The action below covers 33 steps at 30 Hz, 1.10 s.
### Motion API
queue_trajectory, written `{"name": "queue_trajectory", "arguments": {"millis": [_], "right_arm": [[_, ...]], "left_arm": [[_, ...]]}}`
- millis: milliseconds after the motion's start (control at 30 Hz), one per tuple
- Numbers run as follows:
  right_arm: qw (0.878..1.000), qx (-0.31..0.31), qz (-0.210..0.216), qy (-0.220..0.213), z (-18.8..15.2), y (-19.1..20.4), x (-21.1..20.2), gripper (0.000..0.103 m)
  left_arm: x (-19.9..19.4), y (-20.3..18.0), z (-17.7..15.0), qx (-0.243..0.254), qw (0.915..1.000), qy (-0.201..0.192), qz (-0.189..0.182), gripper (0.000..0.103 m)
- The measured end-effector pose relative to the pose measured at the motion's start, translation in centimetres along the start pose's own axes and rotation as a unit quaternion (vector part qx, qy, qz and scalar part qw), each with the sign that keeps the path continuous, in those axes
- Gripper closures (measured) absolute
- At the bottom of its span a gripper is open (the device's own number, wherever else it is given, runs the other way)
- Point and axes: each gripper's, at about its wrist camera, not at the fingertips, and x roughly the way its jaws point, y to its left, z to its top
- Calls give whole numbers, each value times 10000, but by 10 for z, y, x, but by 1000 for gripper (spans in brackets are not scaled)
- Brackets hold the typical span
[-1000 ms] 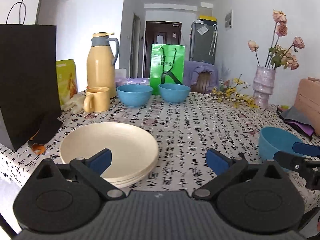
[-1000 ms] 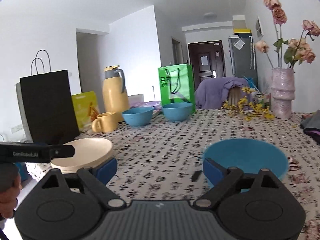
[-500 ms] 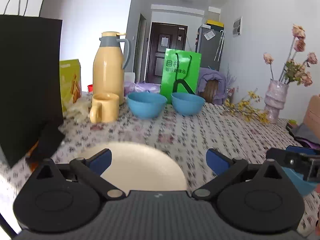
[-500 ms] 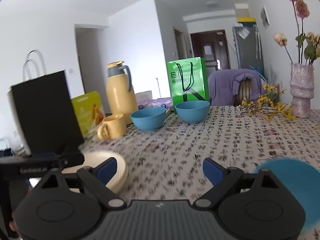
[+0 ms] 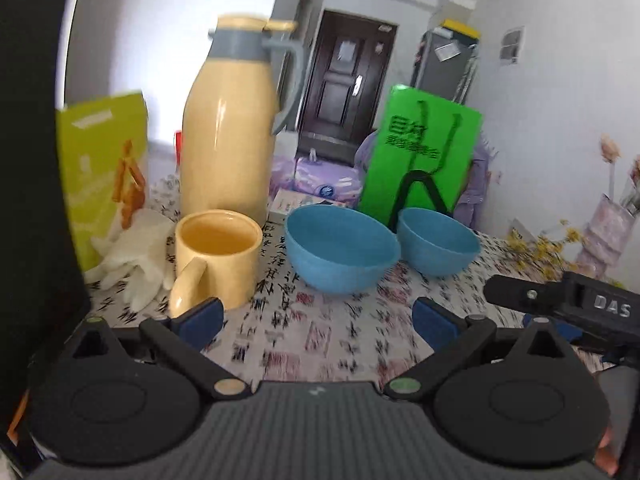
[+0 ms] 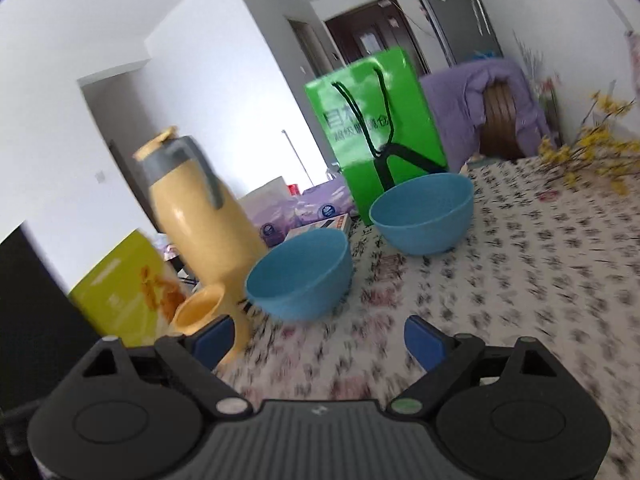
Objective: Organize plates and bowls
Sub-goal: 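Move both tools to the blue bowls by the green bag, then grip the rim of a blue bowl with both tools, then carry the blue bowl with both tools toward the first placed blue bowl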
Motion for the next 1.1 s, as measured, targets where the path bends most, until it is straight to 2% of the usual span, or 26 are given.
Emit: {"name": "queue_trajectory", "arguments": {"millis": [167,233,267,367,433,467,533,567,633,667,767,867,1033,1067,1100], "right_arm": [[9993,337,-94,108,26,-4,73,17],[9987,429,-103,248,33,-8,101,27],[9983,456,-90,342,38,-8,113,29],[9975,466,-6,527,49,-12,151,46],[9963,451,-46,726,55,-12,172,62],[9958,405,-49,815,55,-12,181,63],[9952,196,-180,941,53,-10,195,78],[9950,174,-210,959,52,-11,198,80],[9947,149,-182,1003,50,-13,197,95],[9942,184,-175,1047,50,-16,196,98],[9925,288,-10,1190,50,-27,185,99],[9917,153,-187,1260,46,-34,162,98],[9899,454,-76,1343,35,-53,124,97],[9898,515,-53,1331,34,-55,119,97],[9897,567,-58,1317,33,-57,116,97]], "left_arm": [[57,14,33,-264,9991,300,-173,1],[78,16,42,-275,9981,397,-377,1],[87,16,44,-309,9977,458,-401,2],[113,17,50,-416,9970,606,-239,11],[122,17,52,-415,9969,625,-234,17],[126,18,52,-448,9966,636,-267,18],[131,22,52,-588,9955,656,-354,18],[132,23,52,-626,9952,667,-355,18],[133,24,51,-624,9955,647,-315,20],[133,23,52,-609,9957,630,-301,20],[132,18,53,-558,9963,589,-277,21],[128,11,55,-472,9974,505,-194,21],[127,-1,52,-316,9979,550,-161,21],[129,-4,50,-248,9974,643,-192,24],[131,-7,46,-200,9963,789,-260,33]]}}
